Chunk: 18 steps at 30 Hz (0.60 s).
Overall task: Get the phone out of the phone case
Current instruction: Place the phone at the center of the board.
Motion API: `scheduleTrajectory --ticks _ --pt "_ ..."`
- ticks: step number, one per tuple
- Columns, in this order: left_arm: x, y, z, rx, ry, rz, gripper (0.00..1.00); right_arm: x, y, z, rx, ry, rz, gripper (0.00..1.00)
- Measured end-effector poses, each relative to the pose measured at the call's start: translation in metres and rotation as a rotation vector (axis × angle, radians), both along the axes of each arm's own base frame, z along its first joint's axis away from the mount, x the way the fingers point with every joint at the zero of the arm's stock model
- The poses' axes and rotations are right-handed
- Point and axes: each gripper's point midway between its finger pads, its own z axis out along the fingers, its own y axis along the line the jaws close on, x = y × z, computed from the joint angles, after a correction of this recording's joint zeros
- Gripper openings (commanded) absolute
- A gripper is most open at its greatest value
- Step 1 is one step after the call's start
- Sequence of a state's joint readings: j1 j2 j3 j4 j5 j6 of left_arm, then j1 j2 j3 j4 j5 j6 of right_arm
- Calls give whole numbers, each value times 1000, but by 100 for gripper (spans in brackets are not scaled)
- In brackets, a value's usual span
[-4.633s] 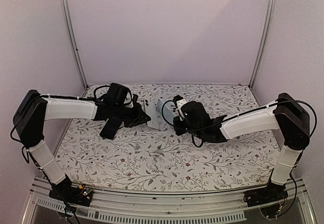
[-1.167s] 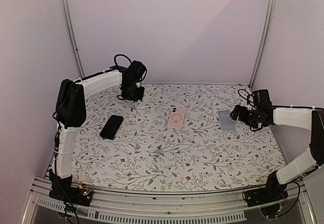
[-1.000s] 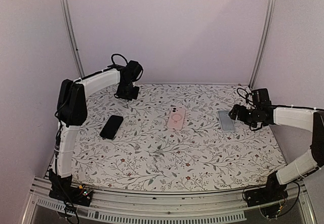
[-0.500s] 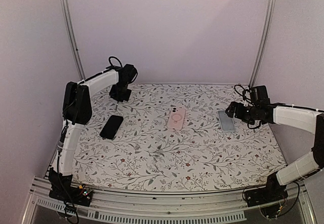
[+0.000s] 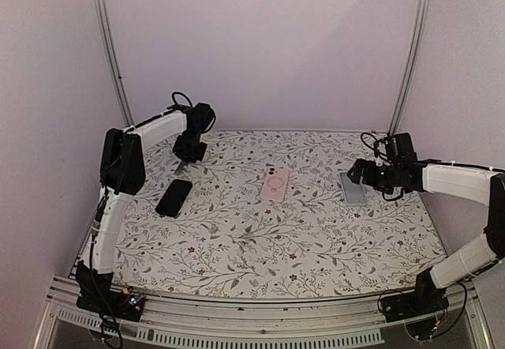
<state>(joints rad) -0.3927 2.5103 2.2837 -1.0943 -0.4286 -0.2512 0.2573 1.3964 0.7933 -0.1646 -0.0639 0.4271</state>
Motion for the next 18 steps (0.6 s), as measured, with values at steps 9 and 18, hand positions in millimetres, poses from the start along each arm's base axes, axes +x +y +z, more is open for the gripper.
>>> scheduleTrajectory --ticks 9,18 --pt "-2 -9 -6 -55 18 -9 30 -1 4 -4 -2 12 10 99" --pt "1 -21 -9 -116 6 -17 42 2 22 -4 -6 14 50 99"
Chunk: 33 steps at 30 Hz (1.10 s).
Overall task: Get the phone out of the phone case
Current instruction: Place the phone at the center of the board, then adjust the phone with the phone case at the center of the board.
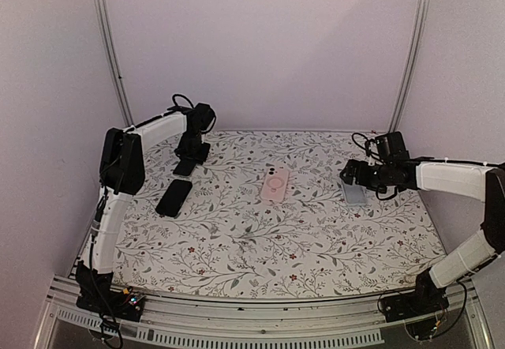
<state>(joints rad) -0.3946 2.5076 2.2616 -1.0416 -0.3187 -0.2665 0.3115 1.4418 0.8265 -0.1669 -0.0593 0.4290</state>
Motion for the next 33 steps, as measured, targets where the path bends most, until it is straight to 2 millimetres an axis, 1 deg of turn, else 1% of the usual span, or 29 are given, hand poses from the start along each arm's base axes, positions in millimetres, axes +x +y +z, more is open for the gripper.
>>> scheduleTrajectory --ticks 2,4,5,8,10,14,16,20,26,30,33 --pt "-3 -4 -2 -20 5 -7 44 1 8 1 -4 -1 16 99" --pt "-6 -7 1 -49 2 -12 49 3 18 1 -13 -1 34 99" --pt "-9 -10 3 -73 -1 -14 50 4 25 0 -18 1 46 99" --pt "-19 -18 15 -150 -19 -25 52 7 41 -2 -34 5 70 99" --pt "-27 -25 29 -215 -42 -35 55 10 55 -2 -39 5 84 99" --pt "-37 -40 58 -349 -101 -57 56 16 82 -5 -53 12 109 99" --pt "-45 -47 68 -416 -119 -68 56 19 96 -9 -62 19 121 99" --pt "-64 -55 75 -513 -129 -84 55 22 129 -19 -78 35 154 99" --pt "-92 -60 85 -607 -136 -107 56 30 176 -35 -108 49 185 99" --pt "-103 -61 98 -653 -159 -128 56 37 203 -47 -130 56 192 99" --pt "-109 -62 106 -680 -177 -147 56 41 218 -54 -146 61 194 99"
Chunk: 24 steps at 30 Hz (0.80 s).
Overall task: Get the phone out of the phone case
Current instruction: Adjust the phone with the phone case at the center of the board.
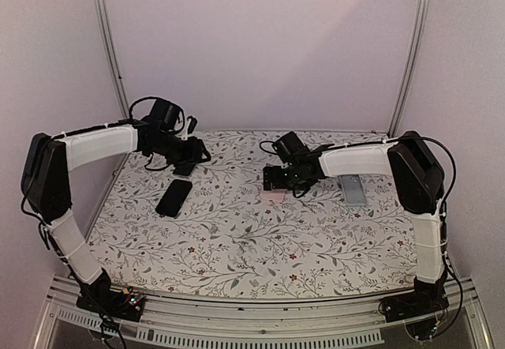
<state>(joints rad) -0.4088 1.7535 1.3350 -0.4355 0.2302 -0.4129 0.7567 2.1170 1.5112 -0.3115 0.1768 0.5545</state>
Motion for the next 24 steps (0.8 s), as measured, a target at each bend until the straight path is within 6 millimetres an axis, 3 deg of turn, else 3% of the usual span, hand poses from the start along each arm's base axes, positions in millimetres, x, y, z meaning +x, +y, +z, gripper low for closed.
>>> scheduleTrajectory --ticks 5,11,24 --pt "-8 0 8 -20 -19 -17 56 4 21 -11 -36 1 2 99" --pt "-14 -2 18 -41 -46 -39 56 8 31 -21 -107 -3 -18 99" --pt "-18 -6 29 -76 -69 -66 55 4 21 -36 -277 -26 -73 99"
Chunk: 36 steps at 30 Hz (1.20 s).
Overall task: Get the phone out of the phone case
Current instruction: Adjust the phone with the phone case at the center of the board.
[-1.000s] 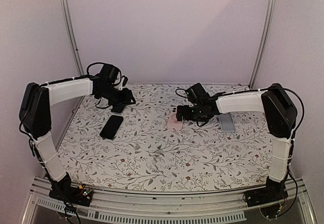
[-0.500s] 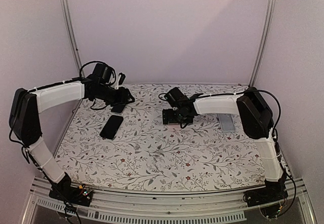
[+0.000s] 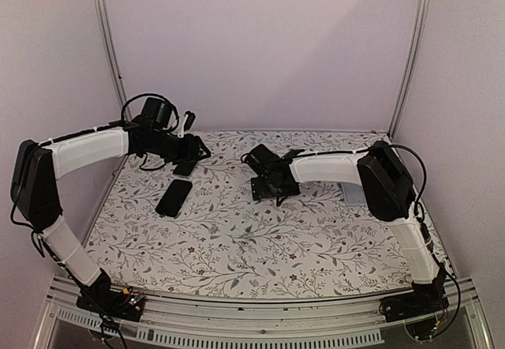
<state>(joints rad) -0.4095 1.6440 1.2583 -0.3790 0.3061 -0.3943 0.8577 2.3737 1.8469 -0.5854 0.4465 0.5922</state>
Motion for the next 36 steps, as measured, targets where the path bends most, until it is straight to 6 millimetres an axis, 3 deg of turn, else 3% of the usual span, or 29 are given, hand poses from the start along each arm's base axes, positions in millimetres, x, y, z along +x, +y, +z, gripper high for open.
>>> scheduleTrajectory --ticks 10,20,31,36 --pt "-2 -2 -2 -8 9 -9 55 -6 -8 -5 29 -8 -39 99" --pt "-3 -4 -1 -26 15 -15 55 -24 -52 -3 77 61 -60 98" --pt "-6 -10 1 -64 23 -31 55 -19 -49 -1 102 84 -6 95" --pt "-9 -15 0 -104 40 -41 55 -15 -46 -2 106 87 27 88"
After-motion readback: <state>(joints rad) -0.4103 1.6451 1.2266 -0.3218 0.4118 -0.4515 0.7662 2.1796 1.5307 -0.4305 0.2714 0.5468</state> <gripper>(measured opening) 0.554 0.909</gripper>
